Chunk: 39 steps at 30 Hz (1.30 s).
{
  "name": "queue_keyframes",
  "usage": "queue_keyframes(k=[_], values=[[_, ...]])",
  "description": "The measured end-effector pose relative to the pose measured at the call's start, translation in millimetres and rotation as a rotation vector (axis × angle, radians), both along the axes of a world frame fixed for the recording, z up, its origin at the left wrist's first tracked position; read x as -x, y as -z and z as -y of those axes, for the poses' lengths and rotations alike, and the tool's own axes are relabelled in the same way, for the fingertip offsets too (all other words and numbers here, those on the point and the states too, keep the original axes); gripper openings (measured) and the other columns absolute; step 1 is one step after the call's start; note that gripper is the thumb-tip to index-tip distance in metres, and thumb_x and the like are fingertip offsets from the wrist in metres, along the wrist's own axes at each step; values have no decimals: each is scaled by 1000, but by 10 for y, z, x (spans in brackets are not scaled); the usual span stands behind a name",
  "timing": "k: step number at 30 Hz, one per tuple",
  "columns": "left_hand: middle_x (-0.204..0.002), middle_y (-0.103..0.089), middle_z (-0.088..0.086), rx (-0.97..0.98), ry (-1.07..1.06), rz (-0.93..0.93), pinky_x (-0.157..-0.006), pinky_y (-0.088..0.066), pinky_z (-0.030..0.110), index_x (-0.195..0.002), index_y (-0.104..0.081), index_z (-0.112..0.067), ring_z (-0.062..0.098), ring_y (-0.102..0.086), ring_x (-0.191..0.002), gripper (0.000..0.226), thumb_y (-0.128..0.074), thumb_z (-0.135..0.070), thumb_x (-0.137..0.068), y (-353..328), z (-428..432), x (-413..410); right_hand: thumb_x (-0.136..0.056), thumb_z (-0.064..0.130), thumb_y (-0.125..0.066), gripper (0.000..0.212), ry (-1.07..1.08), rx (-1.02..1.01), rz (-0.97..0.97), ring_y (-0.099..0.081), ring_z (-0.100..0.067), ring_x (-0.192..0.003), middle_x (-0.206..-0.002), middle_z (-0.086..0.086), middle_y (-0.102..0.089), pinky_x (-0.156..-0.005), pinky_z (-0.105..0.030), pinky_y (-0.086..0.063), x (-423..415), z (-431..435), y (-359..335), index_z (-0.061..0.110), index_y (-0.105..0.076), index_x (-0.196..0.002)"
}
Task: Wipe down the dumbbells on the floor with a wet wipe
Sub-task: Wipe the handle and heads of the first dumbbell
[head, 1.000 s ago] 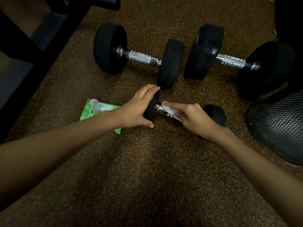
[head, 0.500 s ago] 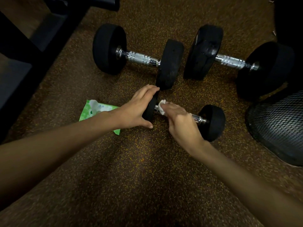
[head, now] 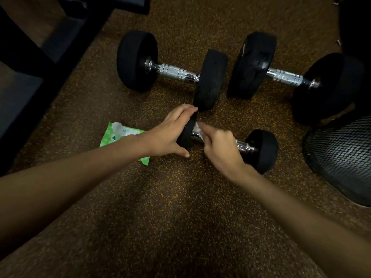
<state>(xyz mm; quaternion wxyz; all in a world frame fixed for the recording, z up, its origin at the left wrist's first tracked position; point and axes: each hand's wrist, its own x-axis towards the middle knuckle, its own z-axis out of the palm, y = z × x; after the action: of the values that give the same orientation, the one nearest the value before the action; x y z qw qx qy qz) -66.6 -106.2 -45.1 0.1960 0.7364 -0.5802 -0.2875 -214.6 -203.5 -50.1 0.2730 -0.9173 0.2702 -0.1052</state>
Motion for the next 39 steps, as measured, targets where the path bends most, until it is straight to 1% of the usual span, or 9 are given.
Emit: queue_keyframes(k=[5,14,17,23,26,29,33,36,39], values=[[-153,-9,1,14,-4,10,-114,-9,24,-150,-9,-15,16,-3,-144,117,-86,-31,-62,15,-25,25,-81,-8,-59,49,-234,204,34,-52,-29,-125,-130,-18,-58,-106,-46,-40,333,46,235,4,-57,-128],[-154,-8,2,-21,-2,-6,-117,-12,32,-150,-9,-15,18,-2,-144,119,-87,-30,-61,-9,24,18,-97,19,-51,30,-54,-135,-79,-63,-22,-107,-116,-8,-69,-92,-22,-41,-105,256,24,13,-63,-124],[-154,-9,3,-11,2,-7,-115,-10,27,-150,-9,-14,18,-3,-144,118,-86,-30,-62,-15,14,0,-95,15,-53,37,-122,55,-62,-61,-29,-109,-119,-16,-64,-96,-38,-47,0,34,44,5,-55,-130],[-153,-10,2,14,-9,3,-110,-7,18,-150,-11,-13,16,-6,-143,117,-86,-29,-62,8,-6,14,-80,-5,-64,40,-310,286,-60,-45,-37,-130,-135,-23,-52,-110,-46,-26,271,-23,341,0,-61,-119],[-154,-8,1,0,-12,-13,-113,-8,22,-150,-10,-14,16,-3,-144,117,-86,-29,-63,-14,0,21,-84,1,-64,32,-265,233,9,-53,-34,-122,-128,-23,-58,-107,-36,-34,236,18,252,-2,-59,-115],[-154,-7,3,-13,-13,-13,-116,-9,27,-150,-9,-13,18,-2,-144,118,-86,-29,-62,-17,11,21,-90,23,-61,34,-137,151,-126,-62,-34,-100,-107,-18,-65,-82,-37,-47,40,30,96,5,-50,-117],[-154,-7,4,-24,-10,-5,-117,-13,31,-150,-8,-14,19,-3,-144,119,-86,-30,-62,-11,20,6,-85,34,-66,38,-138,-206,-234,-61,-25,-97,-104,-7,-65,-77,-33,-47,-181,317,-30,14,-54,-116],[-154,-7,4,-25,-7,-3,-117,-14,31,-150,-8,-15,19,-4,-144,119,-86,-31,-62,-9,22,4,-87,33,-65,21,-158,-456,-258,-58,-14,-88,-93,0,-64,-72,-27,-41,-245,518,-67,18,-63,-102],[-154,-8,3,-22,-8,2,-117,-14,32,-150,-8,-15,19,-4,-144,119,-86,-33,-61,0,15,0,-93,30,-58,17,-122,-470,-226,-53,-11,-71,-73,4,-58,-62,-26,-38,-243,518,-77,18,-63,-84]])
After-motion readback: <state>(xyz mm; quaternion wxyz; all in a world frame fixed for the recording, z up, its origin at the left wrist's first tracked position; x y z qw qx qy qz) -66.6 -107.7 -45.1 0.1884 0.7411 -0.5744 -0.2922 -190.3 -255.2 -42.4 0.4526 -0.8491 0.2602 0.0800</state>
